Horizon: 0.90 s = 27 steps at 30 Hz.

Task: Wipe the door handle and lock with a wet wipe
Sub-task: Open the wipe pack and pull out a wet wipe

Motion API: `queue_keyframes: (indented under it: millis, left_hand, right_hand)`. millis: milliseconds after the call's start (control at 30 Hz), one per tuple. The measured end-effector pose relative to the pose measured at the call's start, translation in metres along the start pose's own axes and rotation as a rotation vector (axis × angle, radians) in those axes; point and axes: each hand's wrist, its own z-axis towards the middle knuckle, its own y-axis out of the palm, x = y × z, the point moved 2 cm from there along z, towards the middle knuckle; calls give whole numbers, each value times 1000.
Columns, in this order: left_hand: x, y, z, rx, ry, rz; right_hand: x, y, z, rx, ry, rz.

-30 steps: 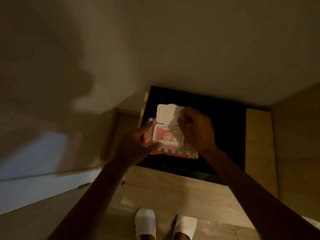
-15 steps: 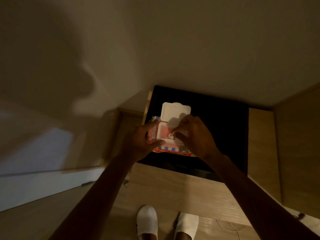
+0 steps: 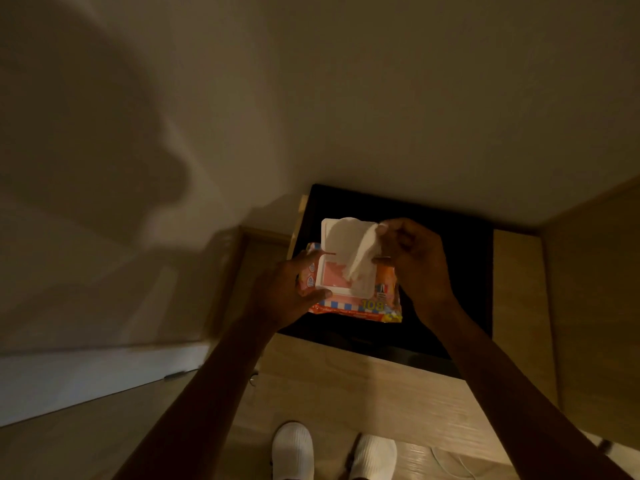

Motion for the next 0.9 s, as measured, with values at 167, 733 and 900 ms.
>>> queue_keyframes:
  millis: [167,733,900]
  left_hand:
    - [0,1,1,-1,3,30]
    - [168,-85,-111,135,-141,-436]
    - [239,-119,-184,237,-185,-548]
  right_hand:
    - [-29,-15,6,117,-51,12]
    - [-175,-22,-89,-65,84,-11]
    - [-258,-23,-149,-234,101,-45]
